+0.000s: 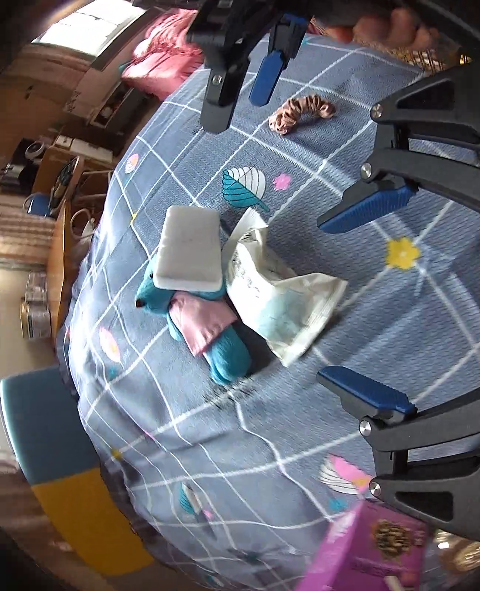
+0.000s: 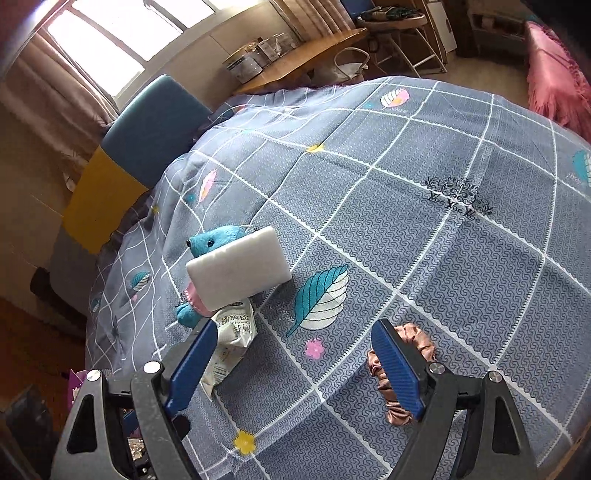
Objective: Organize soft objects
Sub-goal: 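Move both tools back over the wipes pack and scrunchie, then grasp the white wipes pack with the left tool while the right grasps the brown scrunchie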
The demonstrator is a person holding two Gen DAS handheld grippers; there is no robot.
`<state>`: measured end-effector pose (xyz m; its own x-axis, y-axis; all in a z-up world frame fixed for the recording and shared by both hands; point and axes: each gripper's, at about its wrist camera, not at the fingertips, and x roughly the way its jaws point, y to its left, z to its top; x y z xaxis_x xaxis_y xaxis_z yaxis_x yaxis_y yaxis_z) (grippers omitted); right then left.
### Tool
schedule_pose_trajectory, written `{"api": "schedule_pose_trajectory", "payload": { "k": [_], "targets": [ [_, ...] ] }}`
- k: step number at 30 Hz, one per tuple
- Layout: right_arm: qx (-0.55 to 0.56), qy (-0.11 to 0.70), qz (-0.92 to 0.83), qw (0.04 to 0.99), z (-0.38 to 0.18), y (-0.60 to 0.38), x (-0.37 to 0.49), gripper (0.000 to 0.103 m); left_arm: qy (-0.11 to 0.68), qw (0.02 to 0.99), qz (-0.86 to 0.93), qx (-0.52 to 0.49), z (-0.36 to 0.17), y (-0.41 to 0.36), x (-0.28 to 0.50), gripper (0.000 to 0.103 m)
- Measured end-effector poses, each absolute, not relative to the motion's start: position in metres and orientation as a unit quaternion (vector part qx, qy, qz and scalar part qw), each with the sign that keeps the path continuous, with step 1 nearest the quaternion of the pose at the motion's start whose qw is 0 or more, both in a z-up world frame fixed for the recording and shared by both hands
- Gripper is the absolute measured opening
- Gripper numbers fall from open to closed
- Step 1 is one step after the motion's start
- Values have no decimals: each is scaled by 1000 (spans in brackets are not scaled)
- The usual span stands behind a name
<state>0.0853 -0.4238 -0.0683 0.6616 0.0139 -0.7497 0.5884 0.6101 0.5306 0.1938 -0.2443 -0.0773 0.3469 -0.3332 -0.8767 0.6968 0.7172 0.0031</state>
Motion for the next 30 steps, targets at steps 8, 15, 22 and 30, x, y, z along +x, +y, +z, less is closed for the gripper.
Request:
{"api": "schedule_pose_trajectory", "payload": {
  "k": [8, 15, 22, 30],
  "targets": [
    [434, 378, -152, 803, -74, -426, 87, 87, 487, 769, -349, 221, -102, -272, 234, 81],
    [444, 383, -141, 797, -78, -426, 89, 87, 491, 758, -367, 221, -116, -285, 242, 75],
    [433, 383, -146, 803, -77, -423, 90, 87, 484, 767, -364, 213, -113, -278, 228, 52],
    [430, 377, -156, 805, -76, -428, 89, 87, 513, 788, -284, 191, -108, -235, 189, 51]
  ]
}}
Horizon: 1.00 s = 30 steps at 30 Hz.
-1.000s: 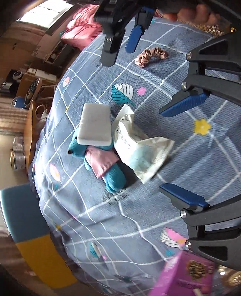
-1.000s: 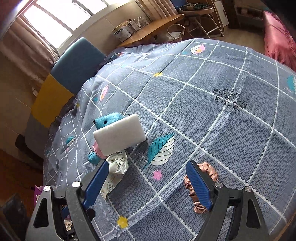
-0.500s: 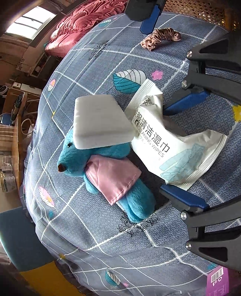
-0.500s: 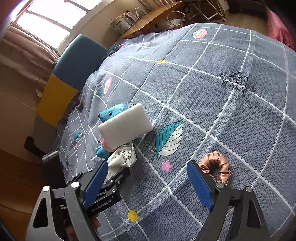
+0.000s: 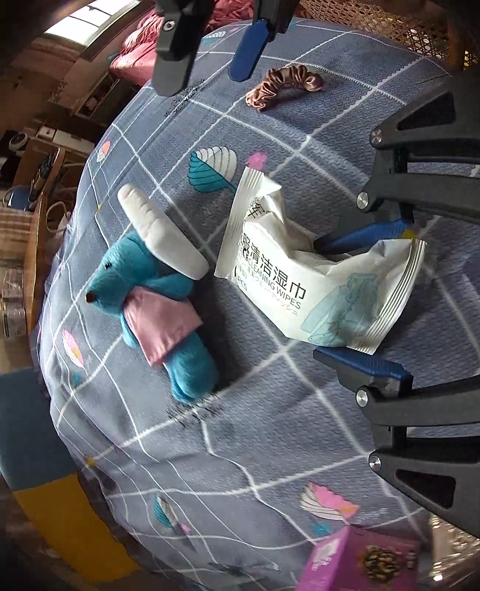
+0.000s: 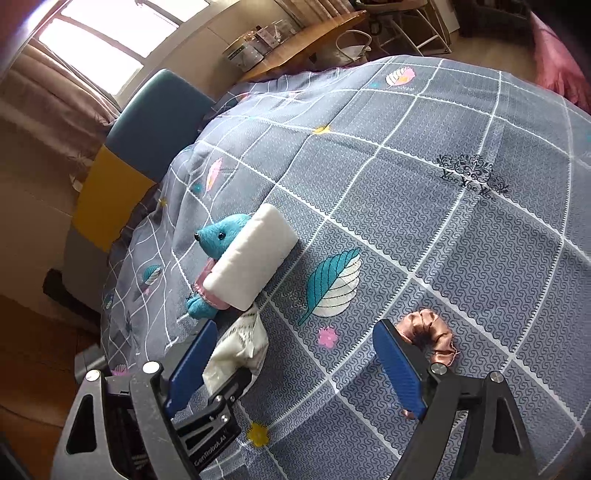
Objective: Organize soft objects
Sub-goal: 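Grasp the white wipes pack with the left tool while the right grasps the brown scrunchie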
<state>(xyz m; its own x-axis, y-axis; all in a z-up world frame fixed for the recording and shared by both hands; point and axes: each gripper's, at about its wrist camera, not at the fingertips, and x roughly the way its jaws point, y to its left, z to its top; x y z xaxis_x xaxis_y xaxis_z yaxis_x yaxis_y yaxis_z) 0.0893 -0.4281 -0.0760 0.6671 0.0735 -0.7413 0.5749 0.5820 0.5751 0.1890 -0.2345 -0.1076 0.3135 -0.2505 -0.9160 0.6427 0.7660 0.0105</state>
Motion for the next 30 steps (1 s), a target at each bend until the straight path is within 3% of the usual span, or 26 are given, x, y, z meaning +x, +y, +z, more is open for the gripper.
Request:
{"api": "schedule_pose_trajectory", "payload": {
  "k": [9, 16, 20, 28, 30],
  "targets": [
    [441, 382, -158, 796, -81, -432, 84, 87, 509, 820, -210, 158, -102, -185, 114, 52],
    [454, 389, -167, 784, -88, -437, 82, 87, 493, 819, -250, 151, -106, -181, 94, 54],
    [460, 389, -169, 780, -91, -439, 81, 87, 479, 817, -287, 143, -90, -185, 95, 62],
    [568, 285, -176, 752, -94, -470, 43, 87, 493, 796, -308, 170, -106, -199, 109, 65],
    [594, 250, -177, 744, -94, -476, 32, 87, 493, 795, -314, 164, -112, -199, 112, 59]
  ]
}}
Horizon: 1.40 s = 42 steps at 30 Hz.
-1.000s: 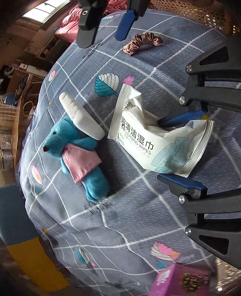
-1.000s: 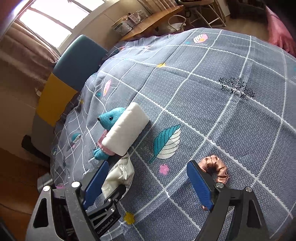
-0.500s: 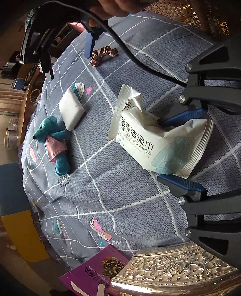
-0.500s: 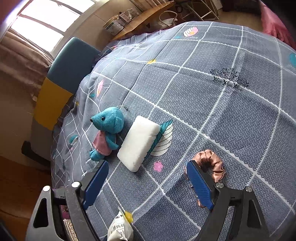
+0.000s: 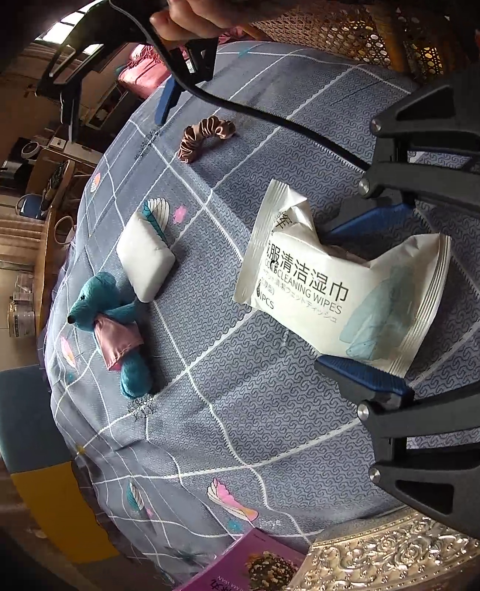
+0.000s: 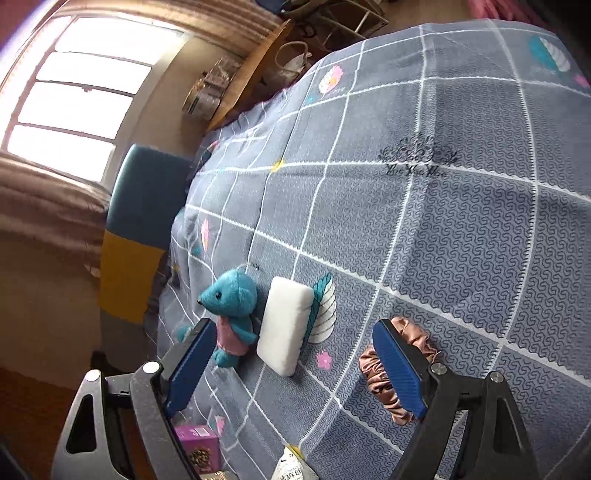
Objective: Organize soft objects
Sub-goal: 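Grasp the white wipes pack with the left tool while the right grasps the brown scrunchie, then release the wipes pack into the gold tray with the left tool while the right holds the scrunchie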
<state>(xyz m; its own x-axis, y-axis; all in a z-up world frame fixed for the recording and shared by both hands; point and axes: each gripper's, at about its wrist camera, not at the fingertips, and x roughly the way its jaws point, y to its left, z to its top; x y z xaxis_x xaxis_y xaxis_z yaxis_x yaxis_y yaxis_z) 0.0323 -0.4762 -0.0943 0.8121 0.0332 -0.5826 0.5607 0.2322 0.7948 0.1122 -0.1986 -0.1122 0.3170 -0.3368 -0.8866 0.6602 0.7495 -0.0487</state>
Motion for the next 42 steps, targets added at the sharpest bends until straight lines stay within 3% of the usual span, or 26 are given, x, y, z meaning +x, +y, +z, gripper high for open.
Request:
{"api": "schedule_pose_trajectory", "payload": {
  "k": [4, 8, 15, 24, 25, 26, 27, 30, 34, 42],
  "targets": [
    [630, 171, -177, 737, -89, -490, 10, 87, 484, 807, -302, 152, -110, -192, 106, 50],
    [641, 118, -202, 731, -84, -501, -10, 88, 476, 817, -292, 145, -105, -179, 91, 49],
    [549, 349, -242, 720, -103, -490, 40, 85, 483, 819, -280, 131, -111, -168, 84, 50],
    [397, 479, -252, 741, -108, -456, 73, 84, 491, 819, -276, 110, -116, -167, 94, 50],
    [385, 489, -252, 741, -109, -454, 75, 82, 492, 819, -275, 110, -117, -167, 94, 50],
    [372, 498, -250, 743, -111, -451, 77, 66, 493, 818, -274, 110, -118, -168, 95, 50],
    [357, 512, -248, 740, -113, -447, 82, 43, 496, 818, -273, 107, -118, -167, 96, 50],
    [321, 530, -244, 746, -114, -439, 87, 16, 504, 815, -268, 103, -114, -168, 99, 47],
    [305, 538, -228, 752, -114, -435, 93, 15, 502, 819, -264, 88, -91, -165, 108, 47],
    [289, 548, -222, 753, -118, -428, 108, 21, 432, 868, -242, 45, 17, -148, 169, 47]
  ]
}}
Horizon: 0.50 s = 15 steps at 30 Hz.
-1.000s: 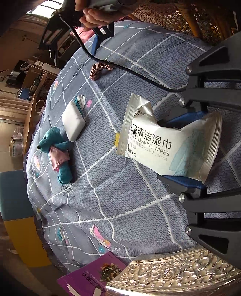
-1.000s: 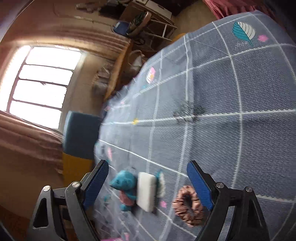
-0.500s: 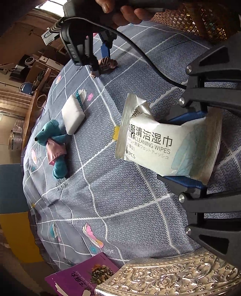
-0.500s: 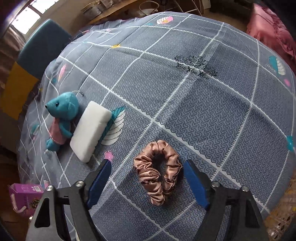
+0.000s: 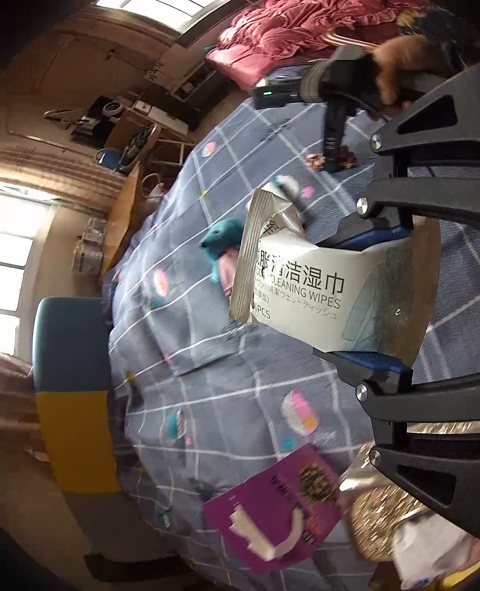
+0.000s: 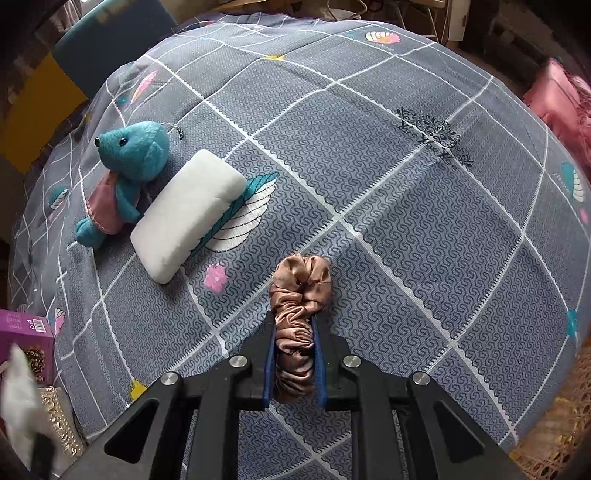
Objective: Organize soft objects
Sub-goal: 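Release the wipes pack into the gold tray with the left tool while the right holds the scrunchie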
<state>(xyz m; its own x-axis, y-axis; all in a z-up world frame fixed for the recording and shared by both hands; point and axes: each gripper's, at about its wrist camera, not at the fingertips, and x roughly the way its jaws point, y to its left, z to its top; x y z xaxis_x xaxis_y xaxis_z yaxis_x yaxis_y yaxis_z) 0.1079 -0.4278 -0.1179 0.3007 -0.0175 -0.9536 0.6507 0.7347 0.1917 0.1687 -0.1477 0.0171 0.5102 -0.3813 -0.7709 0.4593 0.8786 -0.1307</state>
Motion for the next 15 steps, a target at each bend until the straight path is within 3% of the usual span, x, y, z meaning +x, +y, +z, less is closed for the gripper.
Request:
{"api": "schedule_pose_trajectory", "payload": {
  "k": [7, 15],
  "targets": [
    [274, 551, -221, 756, -121, -421, 116, 21, 382, 917, -112, -28, 80, -27, 235, 47],
    [239, 556, -220, 765, -122, -399, 124, 22, 388, 915, 30, -105, 44, 148, 197, 47]
  ]
}}
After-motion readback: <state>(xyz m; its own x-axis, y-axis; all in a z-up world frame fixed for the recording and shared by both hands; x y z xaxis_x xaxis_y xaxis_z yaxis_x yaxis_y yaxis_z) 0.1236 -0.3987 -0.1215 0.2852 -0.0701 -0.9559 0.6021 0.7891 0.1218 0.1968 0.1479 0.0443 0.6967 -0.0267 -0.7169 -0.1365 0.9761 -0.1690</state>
